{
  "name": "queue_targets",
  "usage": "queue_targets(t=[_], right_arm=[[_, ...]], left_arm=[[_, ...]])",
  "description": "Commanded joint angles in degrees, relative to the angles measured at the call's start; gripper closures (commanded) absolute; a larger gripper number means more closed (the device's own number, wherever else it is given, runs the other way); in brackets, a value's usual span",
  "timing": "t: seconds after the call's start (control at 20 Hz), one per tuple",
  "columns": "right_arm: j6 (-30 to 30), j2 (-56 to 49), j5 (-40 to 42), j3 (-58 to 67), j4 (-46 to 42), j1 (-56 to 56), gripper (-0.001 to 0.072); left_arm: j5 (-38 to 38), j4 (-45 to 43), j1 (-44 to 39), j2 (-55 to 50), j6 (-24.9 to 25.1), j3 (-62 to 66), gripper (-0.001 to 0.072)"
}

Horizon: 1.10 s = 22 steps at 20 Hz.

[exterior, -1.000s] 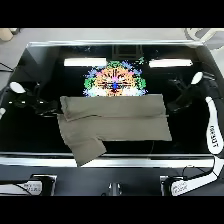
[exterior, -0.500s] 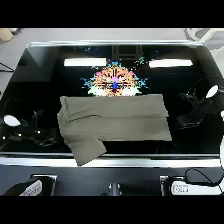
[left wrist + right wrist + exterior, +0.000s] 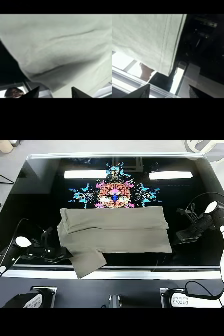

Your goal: Fold the shirts.

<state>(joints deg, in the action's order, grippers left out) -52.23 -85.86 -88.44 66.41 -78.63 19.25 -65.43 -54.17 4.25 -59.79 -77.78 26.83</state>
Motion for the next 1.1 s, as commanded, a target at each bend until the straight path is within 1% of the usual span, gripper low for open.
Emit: queue_targets(t=[0.0,0.05,0.1,0.15,0.2,0.25,0.3,0.5,0.75,0.9,1.05], right_arm=[[0.02,0.04,-0.15,-0.22,0.02,0.00,0.0219],[0.02,0.28,-0.35,-1.11,0.02,0.00,0.0196],[0.02,0.52,-0.28,-2.51,0.13,0.00,0.0101],[0.13,0.63,-0.26,-4.31,0.72,0.00,0.0075],[0.94,0.63,-0.13,-5.88,1.51,0.00,0.0074],[1.33,0.63,0.20,-7.28,2.21,0.00,0.0075],[1.60,0.63,0.52,-8.37,2.99,0.00,0.0076],[2.34,0.61,1.79,-10.21,5.49,0.00,0.0078],[0.79,0.61,6.10,-10.19,5.79,0.00,0.0100],[0.57,0.61,6.71,-10.19,4.20,0.00,0.0101],[-1.33,0.24,7.58,-10.49,4.50,0.00,0.0133]], left_arm=[[3.58,0.20,-2.89,-0.22,-2.56,-0.26,0.0258],[5.01,0.22,-3.56,-0.20,-3.82,-0.46,0.0258],[5.95,0.22,-4.31,-0.22,-4.61,-0.66,0.0281],[6.64,0.22,-5.20,-0.22,-4.74,-0.98,0.0383],[6.95,0.22,-6.08,-0.20,-4.72,-1.36,0.0488],[6.95,0.22,-6.58,-0.20,-4.59,-1.46,0.0664],[6.95,0.48,-6.86,0.11,-4.57,-1.46,0.0674],[6.97,0.61,-6.82,3.28,-4.55,-1.46,0.0675],[6.75,0.63,-6.82,5.77,-4.57,-1.44,0.0675],[6.38,0.66,-6.82,6.71,-4.57,-1.44,0.0675],[6.40,0.66,-6.82,7.28,-4.55,-1.46,0.0675]])
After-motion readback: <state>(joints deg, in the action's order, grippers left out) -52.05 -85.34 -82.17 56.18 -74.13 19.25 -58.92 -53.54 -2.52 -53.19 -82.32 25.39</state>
